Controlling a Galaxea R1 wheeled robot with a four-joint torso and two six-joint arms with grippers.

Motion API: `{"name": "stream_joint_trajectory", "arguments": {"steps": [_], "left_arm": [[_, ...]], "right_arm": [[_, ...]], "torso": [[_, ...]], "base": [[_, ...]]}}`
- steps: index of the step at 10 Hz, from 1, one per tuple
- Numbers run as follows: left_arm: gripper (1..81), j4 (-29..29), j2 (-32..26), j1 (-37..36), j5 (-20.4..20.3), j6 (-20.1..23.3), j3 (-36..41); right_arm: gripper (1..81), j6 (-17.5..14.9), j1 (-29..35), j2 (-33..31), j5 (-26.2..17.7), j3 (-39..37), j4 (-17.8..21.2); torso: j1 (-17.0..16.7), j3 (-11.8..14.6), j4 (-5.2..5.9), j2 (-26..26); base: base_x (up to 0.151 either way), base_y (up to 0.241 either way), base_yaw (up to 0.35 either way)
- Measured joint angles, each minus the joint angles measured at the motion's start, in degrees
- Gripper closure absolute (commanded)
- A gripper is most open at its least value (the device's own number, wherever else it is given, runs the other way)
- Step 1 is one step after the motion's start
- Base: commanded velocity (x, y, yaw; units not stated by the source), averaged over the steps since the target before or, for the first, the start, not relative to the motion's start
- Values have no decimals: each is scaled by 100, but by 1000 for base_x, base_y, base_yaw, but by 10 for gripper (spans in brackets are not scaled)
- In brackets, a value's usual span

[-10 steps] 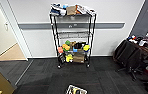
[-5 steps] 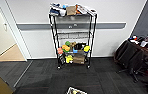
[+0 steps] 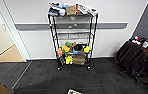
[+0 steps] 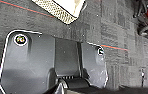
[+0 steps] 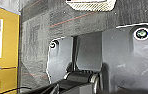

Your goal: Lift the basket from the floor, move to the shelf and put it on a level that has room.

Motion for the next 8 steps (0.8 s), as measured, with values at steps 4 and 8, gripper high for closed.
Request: {"name": "stream_joint_trajectory", "arguments": {"steps": [4, 8], "left_arm": [[10, 0, 0, 22, 10, 0, -15], [10, 0, 13, 37, 7, -2, -26]], "right_arm": [[10, 0, -30, 0, 0, -5, 0], [10, 0, 5, 6, 6, -11, 0]], "torso": [[-2, 0, 0, -2], [-6, 0, 0, -2]], "base": [[83, 0, 0], [72, 0, 0]]}}
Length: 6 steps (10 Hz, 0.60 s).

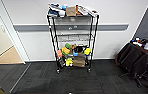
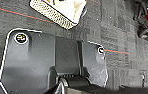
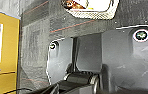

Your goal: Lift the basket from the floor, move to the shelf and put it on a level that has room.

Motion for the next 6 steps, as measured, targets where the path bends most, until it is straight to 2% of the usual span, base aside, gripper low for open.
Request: {"name": "stream_joint_trajectory", "arguments": {"steps": [2, 6], "left_arm": [[10, 0, 0, -39, -11, 2, -2], [10, 2, 1, -37, -16, 2, -11]], "right_arm": [[10, 0, -11, -2, -4, -2, 0], [10, 2, 20, -5, 2, -11, 0]], "torso": [[4, 0, 0, 4], [4, 0, 0, 4]], "base": [[66, 0, 0], [0, 0, 0]]}}
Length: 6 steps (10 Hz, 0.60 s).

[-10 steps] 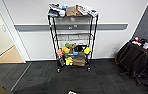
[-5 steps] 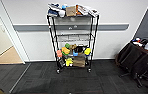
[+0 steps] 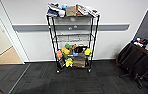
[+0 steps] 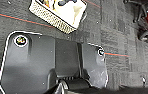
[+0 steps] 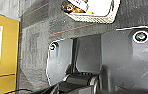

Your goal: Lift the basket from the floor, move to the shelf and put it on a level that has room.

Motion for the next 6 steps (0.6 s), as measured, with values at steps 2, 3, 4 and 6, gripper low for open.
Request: {"name": "stream_joint_trajectory", "arguments": {"steps": [2, 3, 4, 6], "left_arm": [[10, 0, 0, 39, 22, 0, 0], [10, 0, 0, 17, 16, 0, 0], [10, 0, 0, 15, 11, -2, 0], [10, -15, 2, 17, 27, -5, 0]], "right_arm": [[10, 0, -48, 2, -13, -2, 0], [10, 0, -46, 2, -11, -5, 0], [10, 0, -46, 2, -9, -9, 0], [10, 0, -46, 13, -9, -61, 0]], "torso": [[-4, 0, 0, 0], [-4, 0, 0, 0], [-4, 0, 0, 0], [-4, 0, 0, 0]], "base": [[0, 0, 0], [0, 0, 0], [0, 0, 0], [0, 0, 0]]}}
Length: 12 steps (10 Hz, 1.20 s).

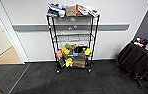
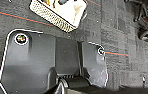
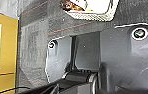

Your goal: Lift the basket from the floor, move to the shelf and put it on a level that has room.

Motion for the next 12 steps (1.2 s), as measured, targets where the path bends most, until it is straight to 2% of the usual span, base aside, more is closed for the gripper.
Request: {"name": "stream_joint_trajectory", "arguments": {"steps": [3, 6, 8, 10, 12], "left_arm": [[10, -20, 60, 20, 30, -1, -127], [10, -156, 41, 33, 39, -15, -151], [10, -611, 27, 7, 56, -45, -149], [10, -809, -110, -33, 44, -108, -149], [10, -818, -111, -80, 59, -108, -155]], "right_arm": [[10, 0, 10, 72, -5, -33, 2], [10, 0, -4, 79, -9, -35, 4], [10, 0, -4, 80, -7, -35, 17], [10, 15, -15, 85, -7, -51, 22], [10, 72, -23, 99, -9, -162, 23]], "torso": [[33, 0, 0, -57], [350, 0, 0, -572], [592, -5, 0, -957], [769, -175, 0, -1250], [1003, -518, 0, -1617]], "base": [[0, 0, 0], [0, 0, 0], [0, 0, 0], [0, 0, 0], [0, 0, 0]]}}
